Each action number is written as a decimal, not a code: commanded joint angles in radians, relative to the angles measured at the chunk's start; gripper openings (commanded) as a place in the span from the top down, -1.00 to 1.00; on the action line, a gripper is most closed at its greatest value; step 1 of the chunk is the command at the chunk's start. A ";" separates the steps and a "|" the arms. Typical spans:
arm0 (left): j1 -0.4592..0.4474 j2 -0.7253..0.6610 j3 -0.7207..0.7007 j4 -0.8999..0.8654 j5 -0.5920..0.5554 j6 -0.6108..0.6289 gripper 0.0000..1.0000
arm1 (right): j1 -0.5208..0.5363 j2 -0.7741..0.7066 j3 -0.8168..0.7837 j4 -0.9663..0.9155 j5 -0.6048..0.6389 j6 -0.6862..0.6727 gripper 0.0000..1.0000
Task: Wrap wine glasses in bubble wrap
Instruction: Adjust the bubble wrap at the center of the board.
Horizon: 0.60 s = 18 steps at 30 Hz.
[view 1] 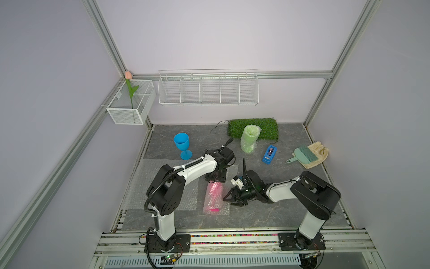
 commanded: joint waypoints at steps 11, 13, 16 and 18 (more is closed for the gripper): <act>0.004 0.033 -0.029 0.035 0.087 -0.061 -0.15 | -0.004 -0.134 -0.033 -0.071 0.029 -0.006 0.47; 0.006 0.032 -0.029 0.036 0.089 -0.063 -0.14 | 0.002 -0.138 -0.043 -0.001 0.012 0.017 0.29; 0.006 0.029 -0.031 0.037 0.089 -0.063 -0.14 | 0.008 -0.149 -0.047 0.043 0.009 0.021 0.13; 0.006 0.027 -0.032 0.035 0.089 -0.063 -0.14 | 0.010 -0.159 -0.046 0.046 0.012 0.016 0.16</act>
